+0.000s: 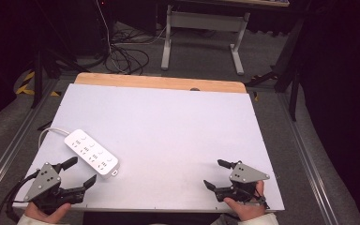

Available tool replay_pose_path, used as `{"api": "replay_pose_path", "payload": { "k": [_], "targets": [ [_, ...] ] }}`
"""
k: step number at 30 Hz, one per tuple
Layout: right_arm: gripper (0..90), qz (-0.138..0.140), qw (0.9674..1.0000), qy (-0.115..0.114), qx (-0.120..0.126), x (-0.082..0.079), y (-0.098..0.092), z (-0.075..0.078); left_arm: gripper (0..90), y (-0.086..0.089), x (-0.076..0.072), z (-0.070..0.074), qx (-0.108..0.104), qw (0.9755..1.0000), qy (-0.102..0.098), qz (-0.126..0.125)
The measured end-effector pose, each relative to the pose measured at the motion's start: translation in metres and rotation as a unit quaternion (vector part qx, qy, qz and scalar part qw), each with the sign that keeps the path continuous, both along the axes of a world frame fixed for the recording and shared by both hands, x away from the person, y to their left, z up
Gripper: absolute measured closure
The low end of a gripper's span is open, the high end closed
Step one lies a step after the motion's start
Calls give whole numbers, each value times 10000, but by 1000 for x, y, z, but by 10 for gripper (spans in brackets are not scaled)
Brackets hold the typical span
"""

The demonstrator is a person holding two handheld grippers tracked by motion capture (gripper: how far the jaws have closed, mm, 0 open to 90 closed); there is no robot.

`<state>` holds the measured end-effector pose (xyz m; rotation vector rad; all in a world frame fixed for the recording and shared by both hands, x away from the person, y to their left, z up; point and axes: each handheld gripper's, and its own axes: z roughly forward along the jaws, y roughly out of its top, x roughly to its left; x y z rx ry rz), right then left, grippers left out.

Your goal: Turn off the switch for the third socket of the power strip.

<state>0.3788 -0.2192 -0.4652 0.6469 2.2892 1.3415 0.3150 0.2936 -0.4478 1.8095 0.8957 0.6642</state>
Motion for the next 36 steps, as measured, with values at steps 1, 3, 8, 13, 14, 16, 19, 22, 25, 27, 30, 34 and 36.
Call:
{"api": "replay_pose_path", "payload": {
  "k": [1, 3, 8, 13, 14, 16, 19, 22, 25, 27, 30, 34, 36],
  "targets": [
    [171, -20, 10000, 14, -6, 0, 0, 0, 163, 0, 0, 0, 32, 10000, -22, -4],
    [171, -19, 10000, 14, -2, 0, 0, 0, 163, -1, 0, 0, 31, 10000, -22, -2],
    [172, -28, 10000, 11, -6, 0, 0, -1, 166, -2, 0, 0, 154, 9999, -42, 10],
    [174, -17, 10000, 5, -25, 0, 1, -1, 167, -4, -1, 2, 367, 9992, -145, 6],
    [175, -11, 10000, 0, -28, 0, 1, -1, 168, -4, -1, 2, 367, 9992, -145, 6],
    [176, -17, 10000, 1, -47, 0, 1, -1, 168, -5, -1, 2, 352, 9993, -115, -10],
    [176, -14, 10000, -4, -38, -1, 1, -1, 168, -4, -1, 3, 286, 9996, -56, 7],
    [179, -4, 10000, -4, -40, -1, 1, -1, 169, -3, -1, 4, 177, 9998, 9, 4],
    [179, 3, 10000, -4, -40, -1, 1, -1, 169, -2, -1, 4, 173, 9998, 24, 0],
    [180, 10, 10000, -16, -44, -1, 1, -1, 171, -2, -1, 5, 196, 9998, 19, 1],
    [181, 7, 10000, -16, -59, -1, 1, -1, 176, -3, -1, 6, 283, 9996, -7, 31],
    [186, 24, 10000, -10, -63, -1, 2, -1, 179, -4, 1, 10, 328, 9994, 75, 37],
    [189, 33, 10000, -10, -69, -1, 2, -1, 182, -5, 2, 13, 290, 9994, 157, 39]
  ]
}}
